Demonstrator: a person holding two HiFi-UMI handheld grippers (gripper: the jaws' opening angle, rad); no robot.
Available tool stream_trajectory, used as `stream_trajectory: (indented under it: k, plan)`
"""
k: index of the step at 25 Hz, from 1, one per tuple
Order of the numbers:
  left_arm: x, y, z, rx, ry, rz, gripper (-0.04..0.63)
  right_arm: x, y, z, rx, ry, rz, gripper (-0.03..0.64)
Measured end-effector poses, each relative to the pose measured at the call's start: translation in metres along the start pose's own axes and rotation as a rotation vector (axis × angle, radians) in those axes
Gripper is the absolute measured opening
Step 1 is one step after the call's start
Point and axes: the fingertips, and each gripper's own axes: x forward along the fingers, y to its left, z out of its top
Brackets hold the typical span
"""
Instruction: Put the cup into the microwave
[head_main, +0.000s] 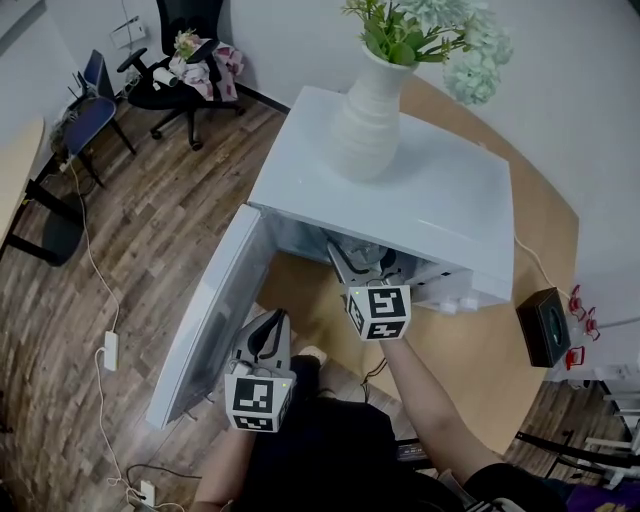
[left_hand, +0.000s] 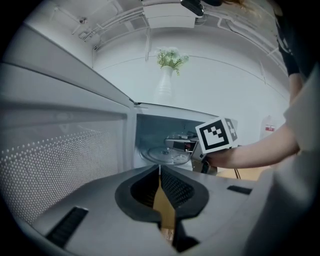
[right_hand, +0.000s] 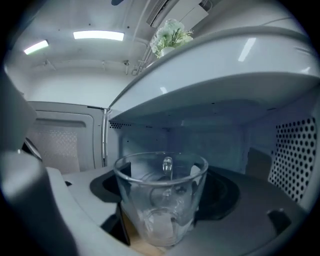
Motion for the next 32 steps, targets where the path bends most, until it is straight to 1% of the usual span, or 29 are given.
stream_trajectory:
  k: [5,15,24,28,32]
  plan:
    - [0.0,0.004,0.0,-0.015,-0.002,0.007,0.009,0.018,0.002,-0.004,-0.039,0.014,0.019,0.367]
    - [0.0,0.009,-0.003,-0.032,0.009,0.005,0.009,0.045,-0.003,-0.006,-0.055,0.023,0.025,0.367]
    - [0.002,0.008,-0.002,-0.029,0.014,-0.005,0.009,0.052,-0.008,-0.009,-0.022,0.02,0.041,0.367]
    - [0.001,0.008,-0.003,-0.028,0.01,-0.001,0.009,0.05,-0.011,-0.012,0.016,0.015,0.043,0.365]
    - [-0.002,0.009,-0.007,-0.034,0.018,0.002,0.009,0.048,-0.013,-0.012,0.017,0.012,0.043,0.365]
